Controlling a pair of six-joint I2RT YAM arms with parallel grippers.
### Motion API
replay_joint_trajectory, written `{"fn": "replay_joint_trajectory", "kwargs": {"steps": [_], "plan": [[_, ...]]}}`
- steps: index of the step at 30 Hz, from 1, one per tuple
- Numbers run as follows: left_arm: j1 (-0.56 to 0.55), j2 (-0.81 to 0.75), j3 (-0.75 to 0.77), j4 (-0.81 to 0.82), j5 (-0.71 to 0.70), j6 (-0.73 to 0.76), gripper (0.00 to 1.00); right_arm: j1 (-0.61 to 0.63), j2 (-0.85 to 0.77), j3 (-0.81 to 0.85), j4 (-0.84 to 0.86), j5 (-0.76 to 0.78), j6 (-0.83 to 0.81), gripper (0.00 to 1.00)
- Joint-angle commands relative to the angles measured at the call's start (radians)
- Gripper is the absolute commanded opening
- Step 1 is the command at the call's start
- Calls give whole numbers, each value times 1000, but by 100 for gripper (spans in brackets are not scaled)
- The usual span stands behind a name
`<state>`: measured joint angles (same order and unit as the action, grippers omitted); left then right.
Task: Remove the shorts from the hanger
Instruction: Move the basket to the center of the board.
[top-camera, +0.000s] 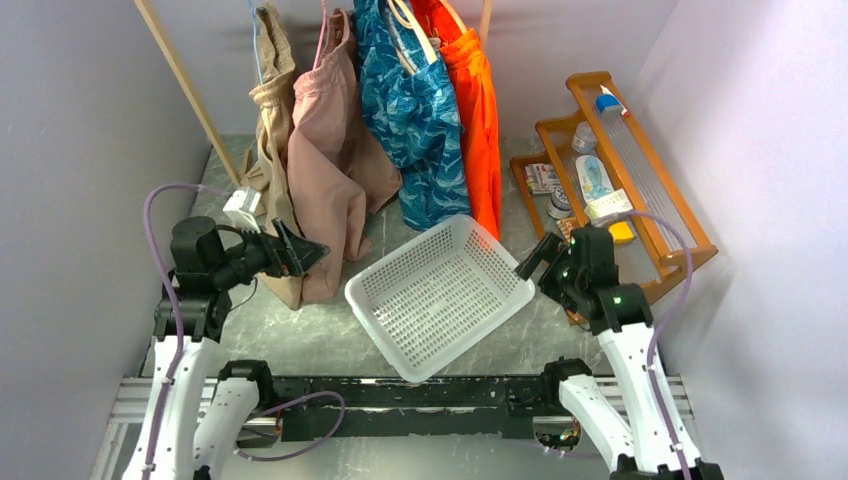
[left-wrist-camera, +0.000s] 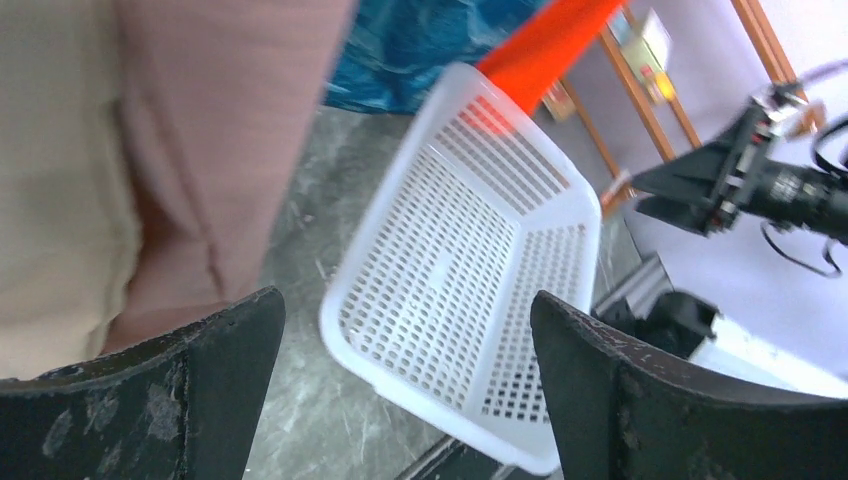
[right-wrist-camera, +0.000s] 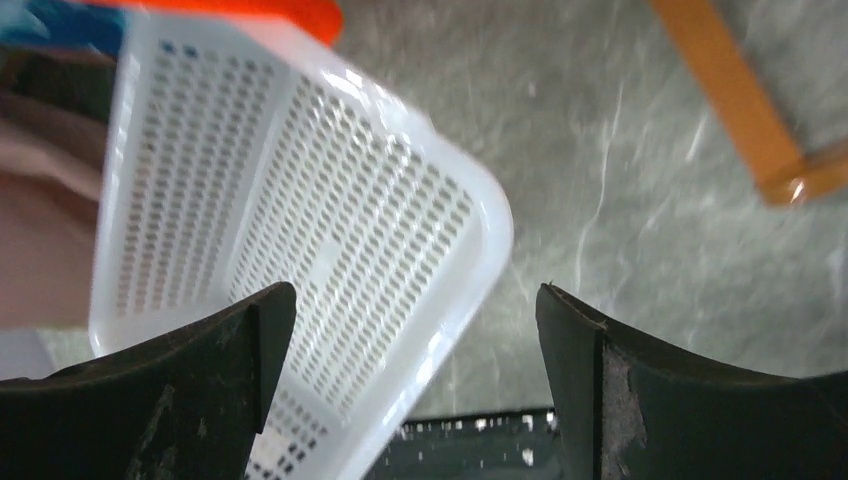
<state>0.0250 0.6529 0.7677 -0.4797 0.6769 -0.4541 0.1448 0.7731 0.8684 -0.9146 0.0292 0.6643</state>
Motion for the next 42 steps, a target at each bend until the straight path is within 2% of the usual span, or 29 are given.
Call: {"fn": "replay_joint_trajectory", "kwargs": {"steps": [1,4,8,11,13,16,20,27,30,33,39,42], "plan": [[-139,56,65,-22,52,111,96,-4,-56,-126,-107,-189,89,93],[-305,135,75,11,-38,134,97,-5,-82,-207,-56,-319,123,92],[-510,370,173,-54,-276,199,98,-4,-79,-244,21,-369,156,92],[-568,480,195,-34,-444,198,100,-5,-35,-249,83,-369,167,92],[-582,534,200,-12,-484,205,100,-4,7,-236,117,-347,159,91],[-611,613,208,4,-467,215,100,-4,77,-187,136,-250,154,91],[-669,694,162,48,-432,187,100,-4,162,-137,218,-198,152,91],[-821,755,60,297,-262,15,96,-7,370,27,299,-81,66,93],[-902,829,101,389,-245,-37,95,-13,443,101,291,-21,15,93],[-961,925,179,442,-299,-91,96,-11,510,186,245,57,-44,93],[-983,1054,256,645,-292,-258,97,-13,578,265,184,164,-196,95],[-987,1101,285,711,-291,-343,97,-13,602,300,132,230,-223,95]]}}
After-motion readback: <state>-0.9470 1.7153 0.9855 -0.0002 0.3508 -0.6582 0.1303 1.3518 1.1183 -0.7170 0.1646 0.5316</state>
